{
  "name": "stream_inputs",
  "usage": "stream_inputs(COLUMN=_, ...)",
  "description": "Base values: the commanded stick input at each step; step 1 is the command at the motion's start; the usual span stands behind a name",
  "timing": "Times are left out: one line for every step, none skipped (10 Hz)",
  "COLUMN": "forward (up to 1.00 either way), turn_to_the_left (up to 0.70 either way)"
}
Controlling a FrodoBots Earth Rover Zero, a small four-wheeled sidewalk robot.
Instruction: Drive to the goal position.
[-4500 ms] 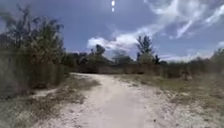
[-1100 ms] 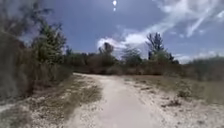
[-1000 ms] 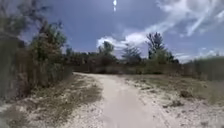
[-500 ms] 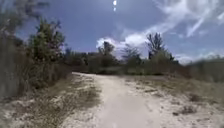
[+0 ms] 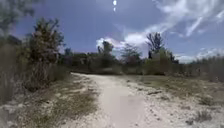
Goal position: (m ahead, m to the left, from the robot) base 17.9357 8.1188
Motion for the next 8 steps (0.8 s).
stream_inputs(forward=0.5, turn_to_the_left=0.0)
stream_inputs(forward=0.5, turn_to_the_left=0.0)
stream_inputs(forward=0.5, turn_to_the_left=0.0)
stream_inputs(forward=0.5, turn_to_the_left=0.0)
stream_inputs(forward=0.5, turn_to_the_left=0.0)
stream_inputs(forward=0.5, turn_to_the_left=0.0)
stream_inputs(forward=0.5, turn_to_the_left=0.0)
stream_inputs(forward=0.5, turn_to_the_left=0.0)
